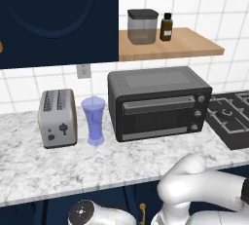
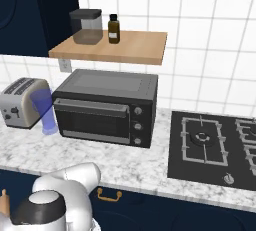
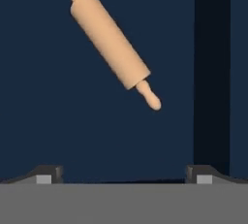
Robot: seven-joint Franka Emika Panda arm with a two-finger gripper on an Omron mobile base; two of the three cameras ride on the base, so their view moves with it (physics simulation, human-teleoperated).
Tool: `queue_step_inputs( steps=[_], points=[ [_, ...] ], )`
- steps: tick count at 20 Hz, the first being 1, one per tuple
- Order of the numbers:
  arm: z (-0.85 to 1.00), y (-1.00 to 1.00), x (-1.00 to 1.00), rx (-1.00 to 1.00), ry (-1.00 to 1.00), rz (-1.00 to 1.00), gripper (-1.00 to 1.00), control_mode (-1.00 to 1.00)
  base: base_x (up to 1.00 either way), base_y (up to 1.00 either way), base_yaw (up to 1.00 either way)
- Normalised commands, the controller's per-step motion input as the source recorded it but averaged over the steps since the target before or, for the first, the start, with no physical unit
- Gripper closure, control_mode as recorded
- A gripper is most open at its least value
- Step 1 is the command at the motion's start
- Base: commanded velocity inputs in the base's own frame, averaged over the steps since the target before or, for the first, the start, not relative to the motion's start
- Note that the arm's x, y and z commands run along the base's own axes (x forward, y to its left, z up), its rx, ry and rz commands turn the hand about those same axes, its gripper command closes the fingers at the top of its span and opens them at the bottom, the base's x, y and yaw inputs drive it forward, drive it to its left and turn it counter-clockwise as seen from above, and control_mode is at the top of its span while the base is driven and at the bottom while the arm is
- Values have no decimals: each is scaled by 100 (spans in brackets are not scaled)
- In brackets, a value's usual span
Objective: Pick the rolling pin from the drawer and place it on the counter.
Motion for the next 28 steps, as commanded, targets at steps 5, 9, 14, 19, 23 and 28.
queue_step_inputs(
  steps=[5,9,14,19,23,28],
  points=[
    [1,-51,14,-3,-16,66,-100,-100,0,0,0],
    [0,-83,26,2,-14,61,-100,-100,0,0,0],
    [-11,-31,49,11,9,30,-100,-100,0,0,0],
    [-15,47,36,0,0,-12,-100,-100,0,0,0],
    [-19,61,24,0,0,-13,-100,-100,0,0,0],
    [-18,64,22,0,7,-11,-100,-100,0,0,0]
  ],
)
